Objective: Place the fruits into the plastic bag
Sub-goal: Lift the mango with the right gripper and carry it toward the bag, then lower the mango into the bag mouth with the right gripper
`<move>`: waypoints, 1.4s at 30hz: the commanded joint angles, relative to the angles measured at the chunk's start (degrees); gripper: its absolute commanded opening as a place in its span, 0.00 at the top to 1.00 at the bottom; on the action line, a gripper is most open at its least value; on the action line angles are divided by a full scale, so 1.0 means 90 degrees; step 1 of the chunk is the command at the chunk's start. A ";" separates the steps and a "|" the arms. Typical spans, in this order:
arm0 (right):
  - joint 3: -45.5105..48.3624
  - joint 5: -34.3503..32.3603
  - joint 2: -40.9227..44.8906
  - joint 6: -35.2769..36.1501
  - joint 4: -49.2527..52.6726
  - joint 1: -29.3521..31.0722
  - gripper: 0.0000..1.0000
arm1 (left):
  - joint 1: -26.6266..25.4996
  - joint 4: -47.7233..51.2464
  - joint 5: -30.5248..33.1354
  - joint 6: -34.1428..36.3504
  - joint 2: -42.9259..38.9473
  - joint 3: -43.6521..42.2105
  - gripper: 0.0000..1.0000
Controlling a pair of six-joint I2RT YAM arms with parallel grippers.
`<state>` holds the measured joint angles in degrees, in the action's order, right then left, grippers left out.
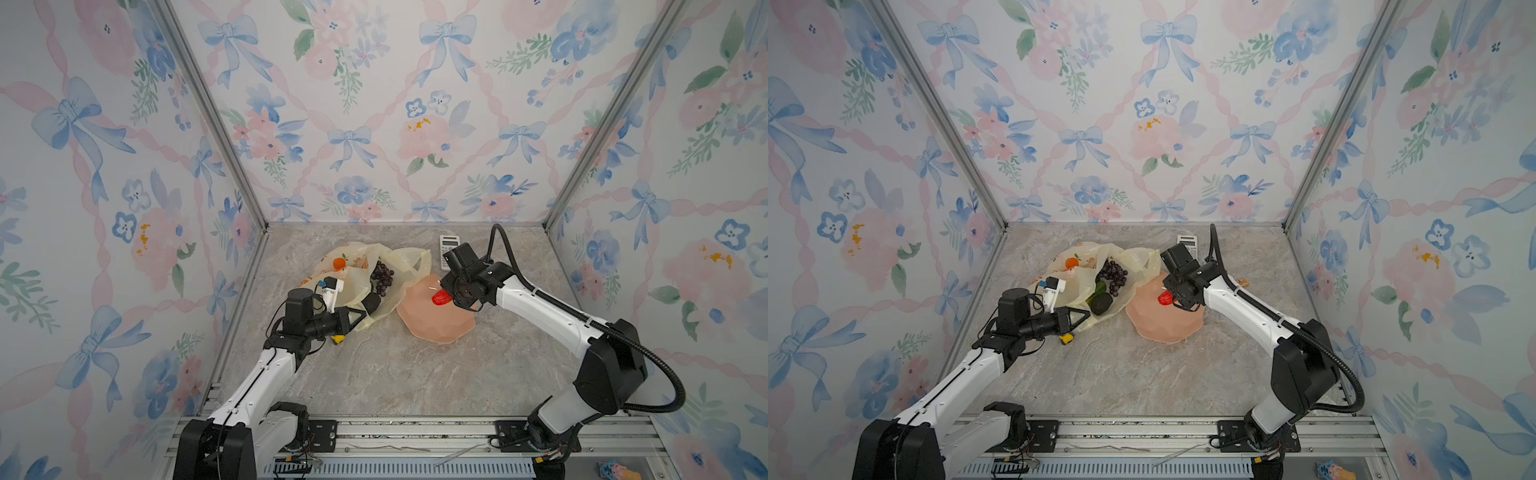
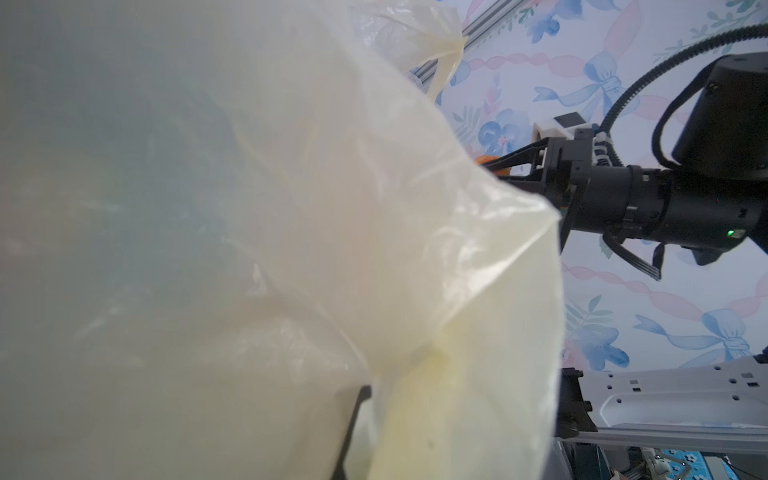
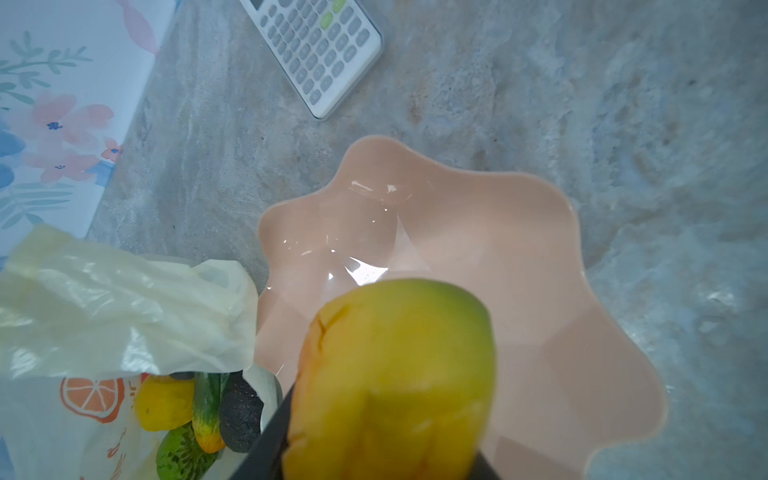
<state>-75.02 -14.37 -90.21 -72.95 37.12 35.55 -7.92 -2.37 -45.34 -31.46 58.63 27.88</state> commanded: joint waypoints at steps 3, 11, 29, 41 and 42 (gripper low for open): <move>0.0305 -0.0601 0.0644 0.1705 -0.1015 0.0253 0.61 | -0.0037 0.0072 0.0040 0.0156 -0.0099 0.0155 1.00; 0.0686 0.0446 0.1079 0.3404 -0.2776 0.0313 0.62 | -0.0047 0.0077 0.0048 0.0156 -0.0093 0.0162 1.00; -0.1182 0.1592 -0.0562 0.4664 -0.2988 0.0850 0.64 | -0.0057 0.0087 0.0041 0.0156 -0.0078 0.0157 1.00; -0.1546 0.2540 -0.1949 0.3617 -0.3244 0.0934 0.66 | -0.0060 0.0094 0.0052 0.0164 -0.0098 0.0158 1.00; -0.1537 0.2638 -0.2052 0.3486 -0.3318 0.0933 0.66 | -0.0067 0.0092 0.0057 0.0160 -0.0107 0.0163 1.00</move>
<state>-87.26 5.50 -106.59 -37.19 9.56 43.62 -8.25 -2.37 -45.19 -31.46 58.63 27.88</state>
